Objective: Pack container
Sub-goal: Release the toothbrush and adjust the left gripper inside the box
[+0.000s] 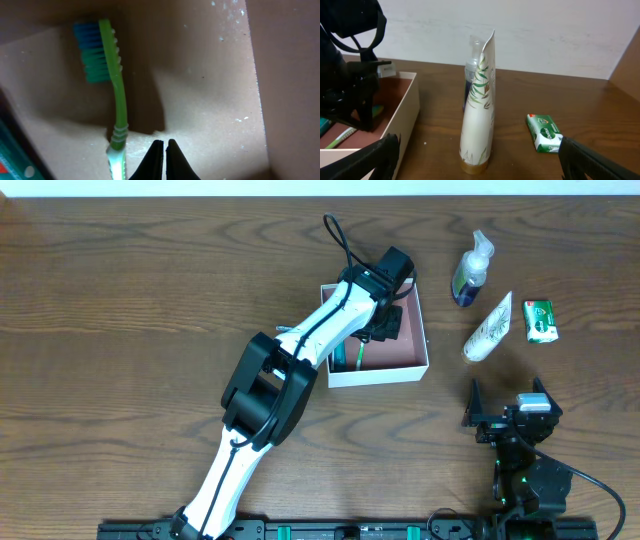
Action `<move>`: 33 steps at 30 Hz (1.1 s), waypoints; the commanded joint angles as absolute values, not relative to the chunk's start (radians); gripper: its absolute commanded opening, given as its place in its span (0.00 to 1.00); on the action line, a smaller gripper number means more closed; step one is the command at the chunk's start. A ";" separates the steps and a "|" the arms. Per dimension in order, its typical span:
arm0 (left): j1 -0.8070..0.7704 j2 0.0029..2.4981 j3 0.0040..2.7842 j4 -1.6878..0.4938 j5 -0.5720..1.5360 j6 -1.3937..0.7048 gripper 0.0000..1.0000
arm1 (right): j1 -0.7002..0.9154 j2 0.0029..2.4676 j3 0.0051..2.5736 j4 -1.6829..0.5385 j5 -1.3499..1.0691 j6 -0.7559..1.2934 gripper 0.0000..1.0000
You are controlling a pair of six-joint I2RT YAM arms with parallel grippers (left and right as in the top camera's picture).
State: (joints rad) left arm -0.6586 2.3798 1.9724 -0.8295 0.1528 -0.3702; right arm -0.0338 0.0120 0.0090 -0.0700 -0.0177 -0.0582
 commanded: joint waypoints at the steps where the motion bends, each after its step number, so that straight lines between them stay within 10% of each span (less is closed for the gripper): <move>1: -0.661 2.393 1.981 -0.832 0.118 -0.379 0.06 | -0.019 0.007 0.006 -0.072 -0.004 -0.046 0.99; 33: -0.661 2.384 1.982 -0.904 -0.013 -0.433 0.06 | -0.019 0.007 0.006 -0.072 -0.004 -0.046 0.99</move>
State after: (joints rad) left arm -0.6586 2.3798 1.9724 -0.8974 0.0216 -0.4126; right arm -0.0338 0.0120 0.0090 -0.0704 -0.0109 -0.0582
